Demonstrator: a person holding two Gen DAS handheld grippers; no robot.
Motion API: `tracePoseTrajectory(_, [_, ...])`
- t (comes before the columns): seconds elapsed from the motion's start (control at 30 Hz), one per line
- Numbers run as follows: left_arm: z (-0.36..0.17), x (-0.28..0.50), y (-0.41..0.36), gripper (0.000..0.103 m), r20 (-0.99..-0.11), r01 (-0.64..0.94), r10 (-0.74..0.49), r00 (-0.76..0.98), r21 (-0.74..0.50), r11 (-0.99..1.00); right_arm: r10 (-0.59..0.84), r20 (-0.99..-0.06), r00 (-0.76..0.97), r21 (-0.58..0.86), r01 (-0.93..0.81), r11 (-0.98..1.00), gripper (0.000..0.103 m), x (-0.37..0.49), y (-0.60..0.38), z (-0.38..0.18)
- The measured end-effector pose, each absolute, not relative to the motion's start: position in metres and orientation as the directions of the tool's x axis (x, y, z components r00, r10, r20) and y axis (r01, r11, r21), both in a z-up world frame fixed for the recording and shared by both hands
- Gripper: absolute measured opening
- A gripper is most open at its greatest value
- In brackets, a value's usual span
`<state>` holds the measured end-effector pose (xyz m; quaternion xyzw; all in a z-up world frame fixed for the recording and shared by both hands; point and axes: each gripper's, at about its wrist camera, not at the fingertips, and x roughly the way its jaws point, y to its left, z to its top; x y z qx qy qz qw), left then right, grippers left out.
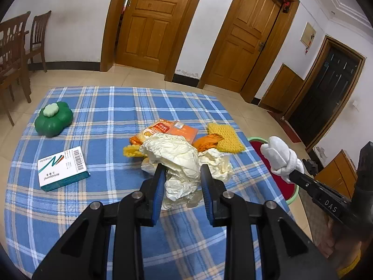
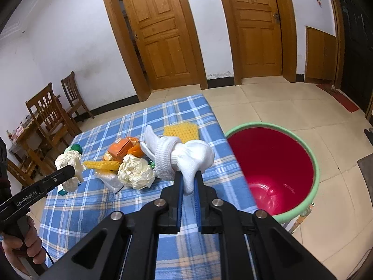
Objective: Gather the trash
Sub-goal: 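Carry the white paper and sock with both tools over the red bucket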
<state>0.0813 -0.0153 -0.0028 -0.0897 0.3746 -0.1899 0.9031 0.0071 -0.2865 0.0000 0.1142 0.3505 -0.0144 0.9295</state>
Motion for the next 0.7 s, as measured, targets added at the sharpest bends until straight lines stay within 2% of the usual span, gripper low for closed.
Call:
tracePoseTrajectory(0.3, [0.014,0.078,-0.047,0.030,-0.641,0.309,-0.408,0.651,-0.267,0.913,0.026,-0.656,0.755,0.227,0.164,0.960,0.010,-0.002,-0.326,-0.001])
tracePoseTrajectory(0.7, [0.018,0.093,-0.116,0.030,-0.652,0.423,-0.474,0.592,-0.249,0.871,-0.034,-0.695,0.718,0.259,0.294,0.920,0.011,0.001,-0.394,-0.032])
